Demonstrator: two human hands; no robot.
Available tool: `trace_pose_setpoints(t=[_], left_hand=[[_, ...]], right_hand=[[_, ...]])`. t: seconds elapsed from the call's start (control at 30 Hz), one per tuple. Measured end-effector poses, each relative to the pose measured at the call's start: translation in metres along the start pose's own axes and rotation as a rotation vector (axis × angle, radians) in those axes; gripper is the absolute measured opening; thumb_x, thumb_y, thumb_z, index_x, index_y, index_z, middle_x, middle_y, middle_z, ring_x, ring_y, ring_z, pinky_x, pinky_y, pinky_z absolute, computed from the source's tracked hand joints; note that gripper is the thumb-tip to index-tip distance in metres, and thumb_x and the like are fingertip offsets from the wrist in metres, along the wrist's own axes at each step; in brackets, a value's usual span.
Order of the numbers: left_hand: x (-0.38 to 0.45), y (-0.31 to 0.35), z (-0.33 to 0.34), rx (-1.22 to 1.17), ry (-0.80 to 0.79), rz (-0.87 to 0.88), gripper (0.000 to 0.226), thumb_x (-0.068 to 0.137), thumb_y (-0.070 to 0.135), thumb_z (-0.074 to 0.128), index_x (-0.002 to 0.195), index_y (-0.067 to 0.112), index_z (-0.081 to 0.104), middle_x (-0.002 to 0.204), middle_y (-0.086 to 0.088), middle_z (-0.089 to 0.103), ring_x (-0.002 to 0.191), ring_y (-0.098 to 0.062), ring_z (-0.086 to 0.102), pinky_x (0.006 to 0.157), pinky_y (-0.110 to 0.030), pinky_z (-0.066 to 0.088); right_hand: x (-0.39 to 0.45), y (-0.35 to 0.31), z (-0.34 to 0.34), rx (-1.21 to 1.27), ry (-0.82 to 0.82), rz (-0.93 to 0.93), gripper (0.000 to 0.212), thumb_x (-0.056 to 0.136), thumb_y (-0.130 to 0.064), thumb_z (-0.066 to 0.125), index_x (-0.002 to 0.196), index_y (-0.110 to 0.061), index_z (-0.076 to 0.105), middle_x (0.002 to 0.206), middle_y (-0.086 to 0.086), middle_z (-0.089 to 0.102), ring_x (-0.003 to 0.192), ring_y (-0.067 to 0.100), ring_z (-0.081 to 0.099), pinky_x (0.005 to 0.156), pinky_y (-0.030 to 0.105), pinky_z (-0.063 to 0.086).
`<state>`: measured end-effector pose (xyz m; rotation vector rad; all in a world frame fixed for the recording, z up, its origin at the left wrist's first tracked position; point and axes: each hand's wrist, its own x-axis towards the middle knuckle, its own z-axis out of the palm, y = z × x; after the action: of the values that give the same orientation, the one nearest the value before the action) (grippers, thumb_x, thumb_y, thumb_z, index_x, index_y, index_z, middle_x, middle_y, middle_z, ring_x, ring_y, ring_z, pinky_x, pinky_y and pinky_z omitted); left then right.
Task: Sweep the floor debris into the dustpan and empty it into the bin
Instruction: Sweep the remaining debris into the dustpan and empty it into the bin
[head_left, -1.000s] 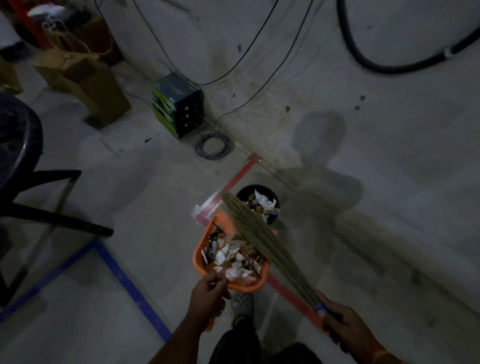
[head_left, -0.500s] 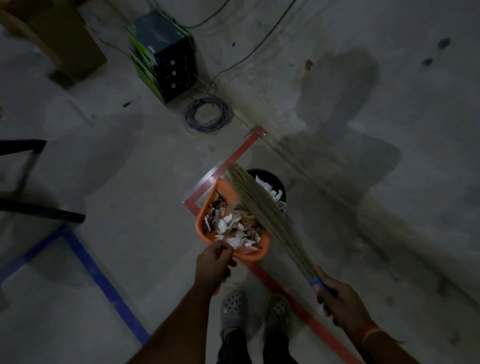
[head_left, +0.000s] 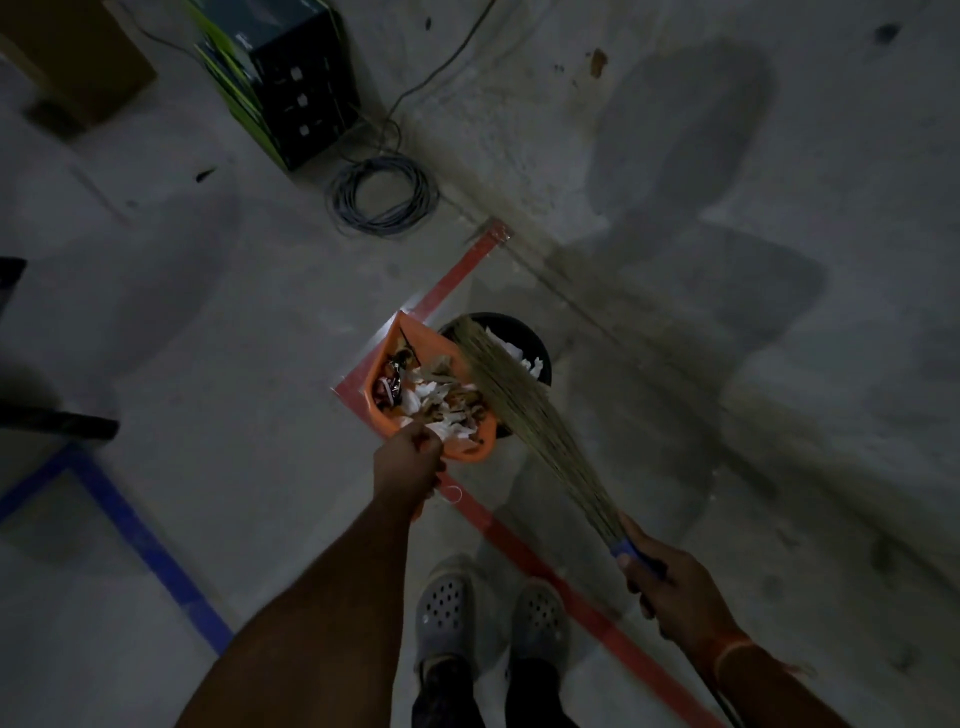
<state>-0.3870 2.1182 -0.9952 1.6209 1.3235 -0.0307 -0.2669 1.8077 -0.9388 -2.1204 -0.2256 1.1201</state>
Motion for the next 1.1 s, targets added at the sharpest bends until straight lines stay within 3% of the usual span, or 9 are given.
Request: trace_pose_setpoints(t=[0.27,0.43,0.57,0.63,0.7,0.77,0.9,1.03,1.1], left_hand=[[0.024,0.011,0.016,0.096,-0.014,0.011,0.015,0.103,0.016,0.051,0.103,0.019,0.065,0.077,-0.010,0.072,0.060,-0.024,0.070,0.044,-0.025,0.049],[0.036,0.017,0.026,0.103,0.012,0.024,0.015,0.101,0.014,0.051,0.102,0.015,0.065,0.075,-0.011,0.071,0.057,-0.023,0.069,0.044,-0.026,0.050],[0.046,0.018,0.035,0.132,0.018,0.034,0.014,0.101,0.014,0.051,0.095,0.015,0.063,0.076,-0.013,0.071,0.059,-0.026,0.070,0.052,-0.036,0.060],[0.050,0.017,0.039,0.151,0.014,0.023,0.013,0.102,0.015,0.050,0.097,0.015,0.063,0.077,-0.013,0.071,0.061,-0.027,0.071,0.055,-0.037,0.061],[0.053,0.016,0.043,0.169,0.005,0.011,0.014,0.102,0.015,0.049,0.099,0.015,0.063,0.078,-0.013,0.071,0.063,-0.028,0.072,0.058,-0.041,0.063],[0.058,0.016,0.049,0.194,0.007,0.020,0.015,0.102,0.016,0.050,0.095,0.013,0.064,0.078,-0.013,0.071,0.065,-0.028,0.072,0.062,-0.046,0.064],[0.063,0.020,0.056,0.231,0.024,0.063,0.015,0.099,0.018,0.054,0.100,0.015,0.068,0.085,-0.015,0.074,0.071,-0.032,0.073,0.068,-0.047,0.064],[0.057,0.027,0.051,0.267,0.009,0.057,0.017,0.099,0.018,0.055,0.106,0.013,0.069,0.085,-0.016,0.074,0.070,-0.032,0.073,0.067,-0.047,0.063],[0.049,0.030,0.045,0.270,-0.005,0.036,0.013,0.099,0.018,0.054,0.103,0.017,0.066,0.085,-0.015,0.073,0.070,-0.032,0.073,0.067,-0.047,0.064]], right_hand=[[-0.004,0.007,-0.006,0.031,0.014,-0.036,0.044,0.093,-0.025,0.062,0.117,-0.058,0.046,0.081,-0.019,0.055,0.067,-0.005,0.045,0.071,0.014,0.037],[-0.008,0.013,-0.005,0.079,-0.002,-0.057,0.042,0.080,-0.040,0.059,0.120,-0.049,0.050,0.072,-0.022,0.053,0.061,-0.008,0.047,0.066,0.011,0.037],[0.003,0.024,-0.006,-0.014,-0.047,-0.016,0.039,0.092,-0.025,0.062,0.123,-0.046,0.051,0.060,-0.025,0.052,0.051,-0.010,0.046,0.056,0.007,0.035],[0.011,0.026,-0.008,-0.056,-0.054,0.020,0.041,0.093,-0.020,0.061,0.122,-0.047,0.049,0.080,-0.023,0.062,0.058,-0.014,0.051,0.060,0.006,0.039],[0.019,0.027,-0.010,-0.107,-0.038,0.026,0.042,0.093,-0.022,0.062,0.125,-0.046,0.050,0.114,-0.020,0.061,0.096,-0.010,0.058,0.086,0.010,0.045],[0.028,0.027,-0.012,-0.142,-0.032,0.045,0.045,0.094,-0.021,0.062,0.136,-0.030,0.052,0.127,-0.019,0.051,0.120,0.001,0.049,0.107,0.020,0.037],[0.040,0.022,-0.016,-0.191,-0.022,0.053,0.050,0.095,-0.021,0.061,0.143,-0.023,0.047,0.138,-0.014,0.047,0.129,0.011,0.047,0.114,0.036,0.035],[0.031,0.016,-0.021,-0.192,-0.026,0.047,0.049,0.095,-0.020,0.060,0.142,-0.028,0.047,0.130,-0.020,0.049,0.118,0.001,0.047,0.114,0.032,0.036],[0.020,0.015,-0.024,-0.163,-0.024,0.047,0.047,0.095,-0.019,0.060,0.140,-0.027,0.049,0.127,-0.020,0.051,0.115,-0.001,0.050,0.110,0.022,0.036]])
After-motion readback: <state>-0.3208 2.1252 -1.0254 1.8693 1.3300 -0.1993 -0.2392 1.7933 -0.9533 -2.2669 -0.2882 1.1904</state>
